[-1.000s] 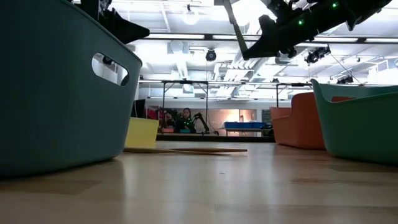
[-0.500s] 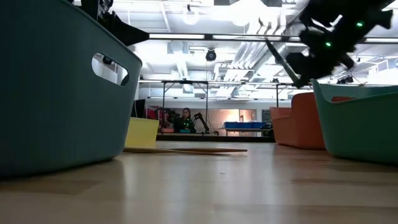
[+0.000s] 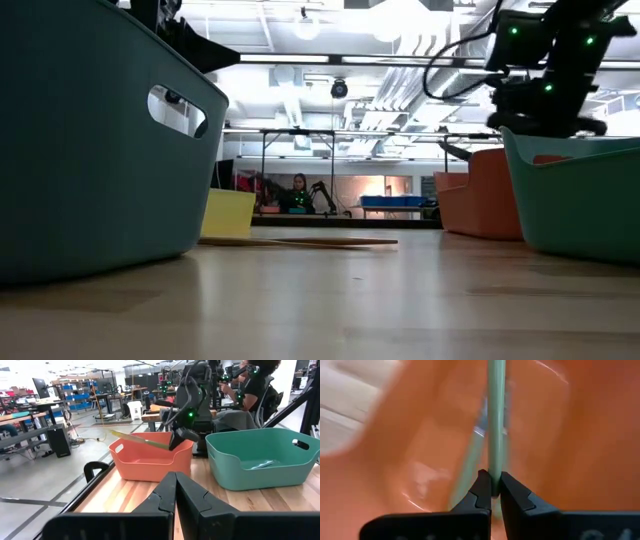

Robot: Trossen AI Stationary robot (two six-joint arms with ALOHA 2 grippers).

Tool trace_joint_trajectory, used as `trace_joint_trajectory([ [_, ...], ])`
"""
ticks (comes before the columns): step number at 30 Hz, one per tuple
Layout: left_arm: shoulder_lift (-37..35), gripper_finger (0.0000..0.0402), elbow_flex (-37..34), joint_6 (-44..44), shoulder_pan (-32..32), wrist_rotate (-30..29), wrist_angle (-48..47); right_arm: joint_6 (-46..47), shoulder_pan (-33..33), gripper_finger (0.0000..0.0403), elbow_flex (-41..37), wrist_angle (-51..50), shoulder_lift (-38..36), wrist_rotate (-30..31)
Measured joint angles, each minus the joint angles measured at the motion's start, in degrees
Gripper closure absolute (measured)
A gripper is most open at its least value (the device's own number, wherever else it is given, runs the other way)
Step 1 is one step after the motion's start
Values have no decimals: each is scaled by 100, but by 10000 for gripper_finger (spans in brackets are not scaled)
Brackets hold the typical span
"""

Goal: Sort silverware by color (type)
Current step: Put the green knife into the orange bin

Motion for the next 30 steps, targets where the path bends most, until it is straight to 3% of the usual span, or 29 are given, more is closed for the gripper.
trace_joint_trajectory([
  [5, 0, 402, 0, -89, -1, 2, -10, 360, -108, 400, 439, -1206, -3, -241],
  [14, 0, 402, 0, -6, 1, 2, -6, 44, -494, 400, 712, -1553, 3, -1786],
  [24, 0, 402, 0, 1, 1, 2, -8, -189, -1143, 397, 712, -1512, 67, -1824],
  [30, 0, 402, 0, 21, 1, 2, -103, -437, -1351, 394, 712, -1504, 542, -2138],
])
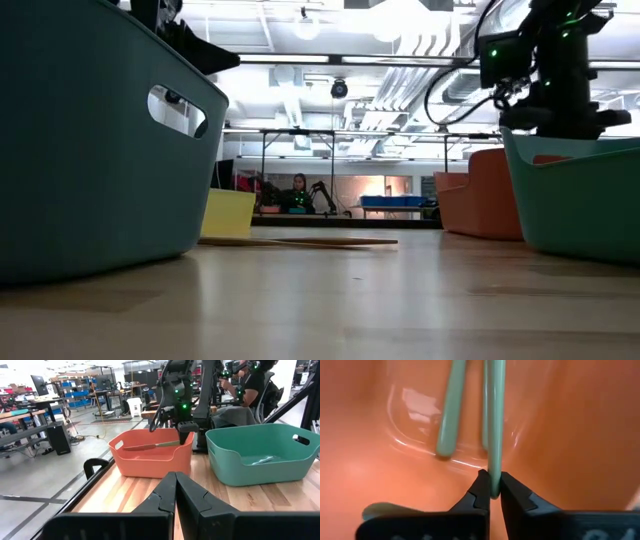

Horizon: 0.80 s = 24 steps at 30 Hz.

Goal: Sort silverware by color (type)
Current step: Put the green knife into the orange bin, then put the gold knife into the yellow bin

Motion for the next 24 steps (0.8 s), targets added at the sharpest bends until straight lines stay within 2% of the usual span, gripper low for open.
trace_joint_trajectory([
  [9, 2, 402, 0, 140, 0, -2, -86, -445, -71, 365, 0, 302, 608, -17],
  [24, 2, 402, 0, 149, 1, -2, -160, -958, -71, 359, 108, 240, 628, -15],
])
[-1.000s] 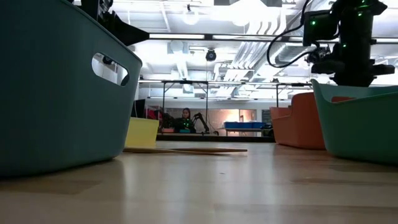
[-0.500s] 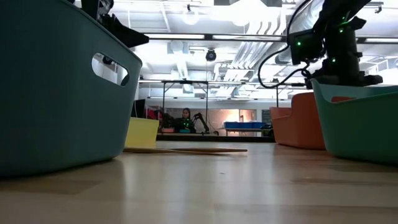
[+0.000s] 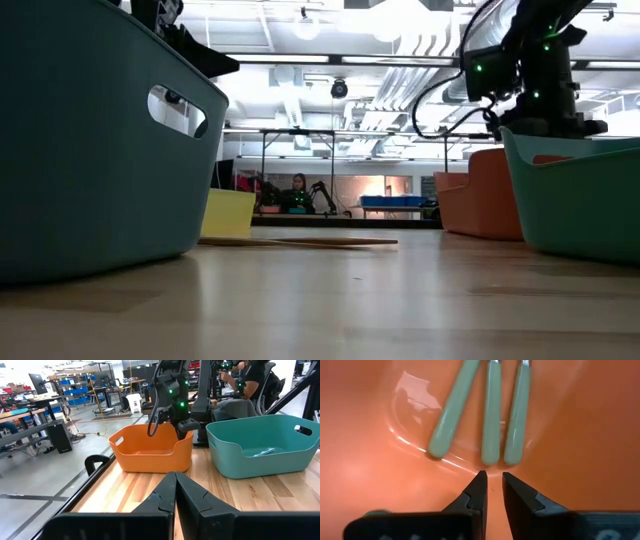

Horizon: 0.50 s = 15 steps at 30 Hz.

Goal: Sort silverware by color (type)
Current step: Put the gold knife into the yellow bin

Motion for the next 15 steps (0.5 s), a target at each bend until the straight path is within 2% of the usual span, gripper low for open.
trace_joint_trajectory([
  [5, 0, 402, 0, 0, 0, 0, 0, -331, 0, 359, 685, -648, 0, 268],
  [9, 0, 402, 0, -20, -1, 0, -46, -355, 108, 359, 1456, -1021, -36, 859],
  [12, -2, 402, 0, -22, 2, 0, -236, -400, 395, 359, 1791, -694, -220, 1432],
  [15, -2, 402, 0, -103, 1, 0, -434, -606, 819, 359, 1692, 370, -543, 1792],
])
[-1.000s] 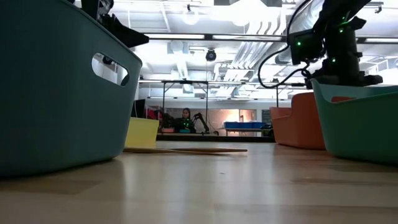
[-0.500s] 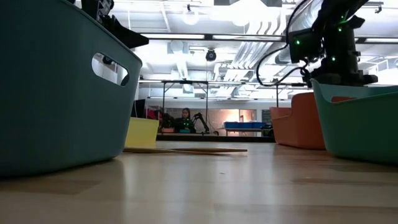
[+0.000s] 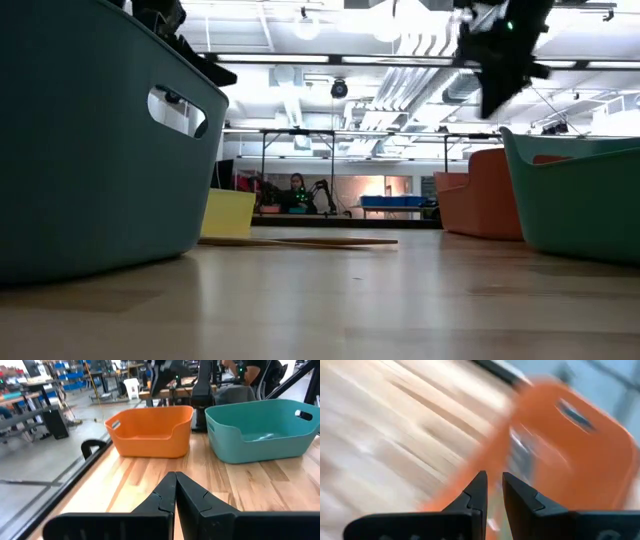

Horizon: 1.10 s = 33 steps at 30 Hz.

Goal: Sort silverware by color (type)
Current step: Put the gold knife into the yellow bin

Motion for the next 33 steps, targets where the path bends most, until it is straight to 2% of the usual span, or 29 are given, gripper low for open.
trace_joint_trajectory([
  [3, -41, 402, 0, -124, -1, 0, -138, -352, 452, 359, -470, 1476, -322, -83],
  [7, -153, 402, 0, -254, -1, 0, -129, -961, 1004, 359, -1186, 3990, -489, -620],
  [12, -333, 402, 0, -523, -1, 2, -132, -2082, 1511, 359, -2090, 7408, -219, -1498],
  [15, -421, 402, 0, -564, 1, 105, -135, -2978, 1685, 359, -2387, 8771, 138, -1767],
  [19, -514, 402, 1, -530, 0, 332, -123, -3584, 1780, 359, -2408, 9532, 759, -1786],
  [26, -535, 402, 0, -562, 1, 343, -119, -3950, 1783, 359, -2401, 10336, 1909, -1650],
  [33, -535, 402, 0, -411, -1, 343, -119, -3656, 1576, 359, -2399, 10399, 2013, -1544],
])
